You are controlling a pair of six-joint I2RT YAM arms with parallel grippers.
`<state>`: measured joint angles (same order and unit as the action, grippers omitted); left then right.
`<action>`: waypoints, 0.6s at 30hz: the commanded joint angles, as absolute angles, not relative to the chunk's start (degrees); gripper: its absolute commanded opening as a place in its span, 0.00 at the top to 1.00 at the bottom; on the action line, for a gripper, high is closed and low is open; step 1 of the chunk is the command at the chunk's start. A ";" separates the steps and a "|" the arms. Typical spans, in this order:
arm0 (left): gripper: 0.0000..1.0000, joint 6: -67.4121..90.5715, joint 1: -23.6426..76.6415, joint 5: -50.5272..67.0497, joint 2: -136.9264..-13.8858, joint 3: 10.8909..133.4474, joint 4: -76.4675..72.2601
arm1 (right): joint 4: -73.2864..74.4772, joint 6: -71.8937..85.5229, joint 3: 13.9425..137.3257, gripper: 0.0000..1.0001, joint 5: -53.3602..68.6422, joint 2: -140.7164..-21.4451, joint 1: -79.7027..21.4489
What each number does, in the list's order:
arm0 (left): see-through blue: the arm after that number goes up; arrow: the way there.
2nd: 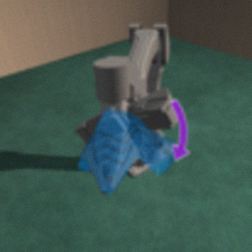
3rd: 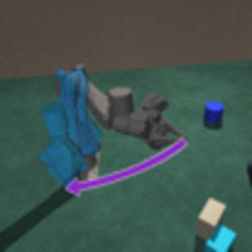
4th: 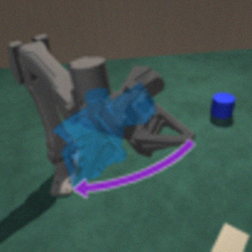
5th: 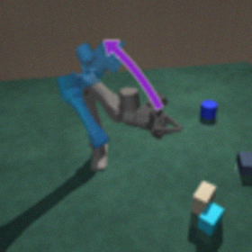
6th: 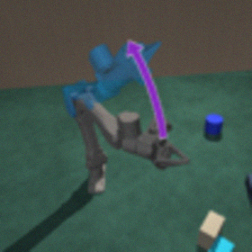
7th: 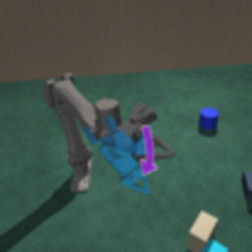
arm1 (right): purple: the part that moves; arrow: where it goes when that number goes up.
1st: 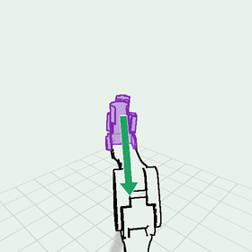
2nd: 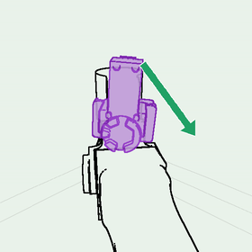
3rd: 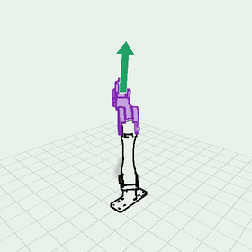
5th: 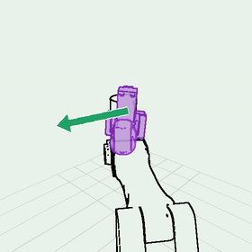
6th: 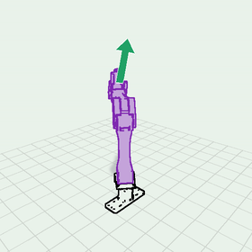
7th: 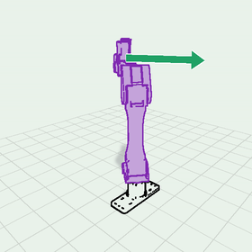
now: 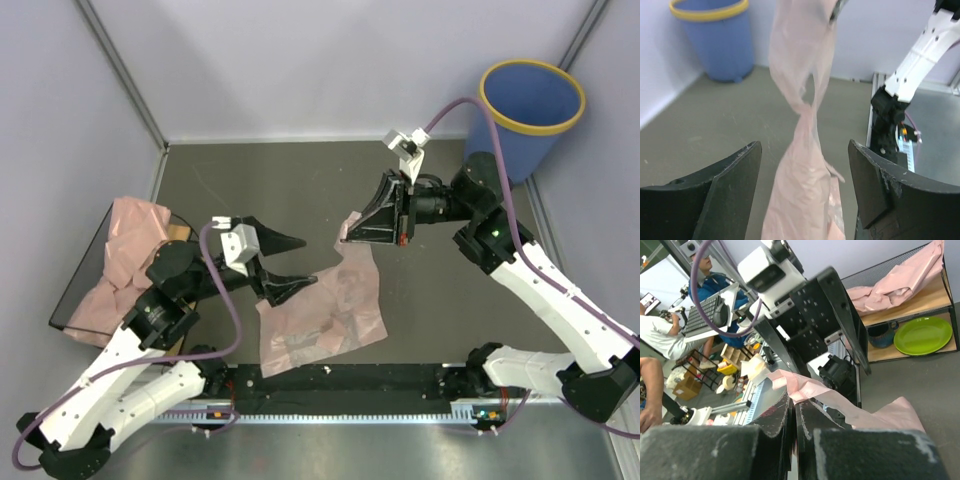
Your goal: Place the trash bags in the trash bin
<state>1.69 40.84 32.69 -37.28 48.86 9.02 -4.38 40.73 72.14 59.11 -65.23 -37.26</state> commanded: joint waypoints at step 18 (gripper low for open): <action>0.34 14.32 41.13 34.10 -53.00 55.81 -9.93 | -5.98 38.67 73.65 1.00 59.77 -63.63 -37.53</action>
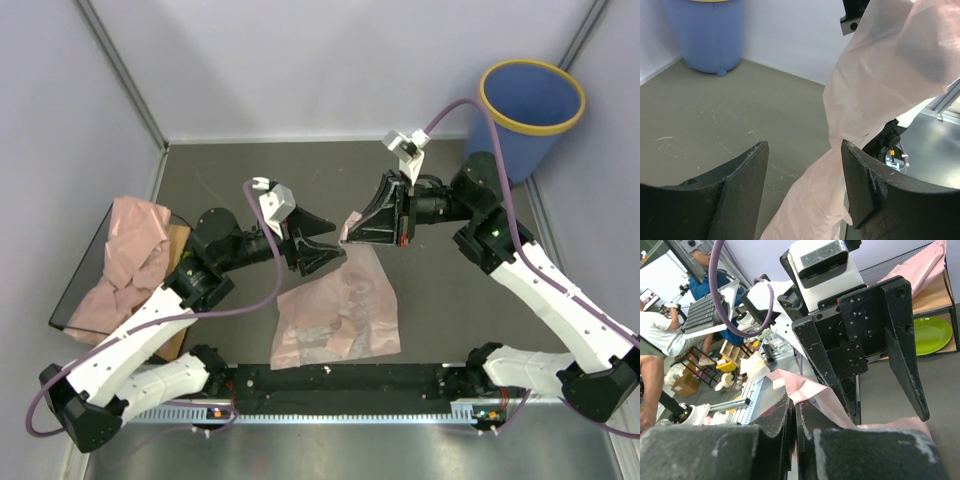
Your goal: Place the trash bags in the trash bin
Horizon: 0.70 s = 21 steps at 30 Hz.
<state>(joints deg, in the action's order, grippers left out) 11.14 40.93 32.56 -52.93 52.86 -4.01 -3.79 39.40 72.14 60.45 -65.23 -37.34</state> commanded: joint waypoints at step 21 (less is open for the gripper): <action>0.30 16.44 43.51 38.23 -56.95 54.06 -12.22 | -7.56 38.67 71.98 1.00 59.41 -62.49 -37.62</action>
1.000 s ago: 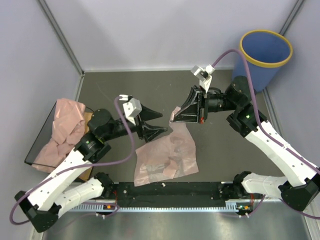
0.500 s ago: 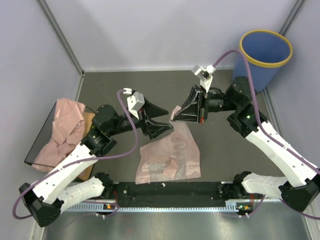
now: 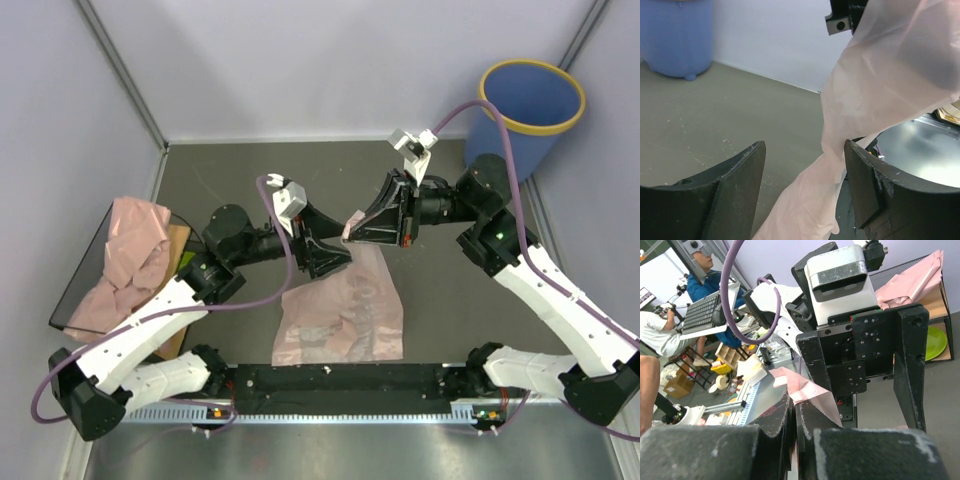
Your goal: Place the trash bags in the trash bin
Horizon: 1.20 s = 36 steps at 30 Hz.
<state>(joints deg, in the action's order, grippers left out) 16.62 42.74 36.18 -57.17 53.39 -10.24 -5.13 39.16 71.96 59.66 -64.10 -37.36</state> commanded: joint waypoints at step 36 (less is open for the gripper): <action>0.99 -6.06 38.68 49.21 -56.16 56.95 12.38 | 6.15 31.30 65.40 1.00 53.44 -53.09 -29.91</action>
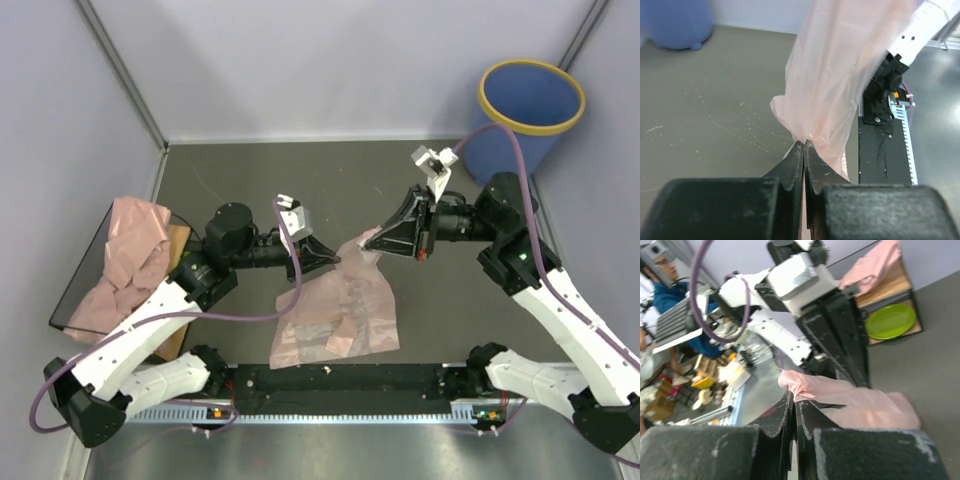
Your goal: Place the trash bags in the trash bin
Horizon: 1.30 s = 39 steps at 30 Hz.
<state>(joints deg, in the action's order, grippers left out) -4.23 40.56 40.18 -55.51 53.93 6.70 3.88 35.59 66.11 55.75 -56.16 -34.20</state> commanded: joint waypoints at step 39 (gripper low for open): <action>0.14 -76.29 55.28 34.63 -88.75 56.51 34.28 | 0.35 31.99 54.14 1.00 39.99 -65.48 -18.98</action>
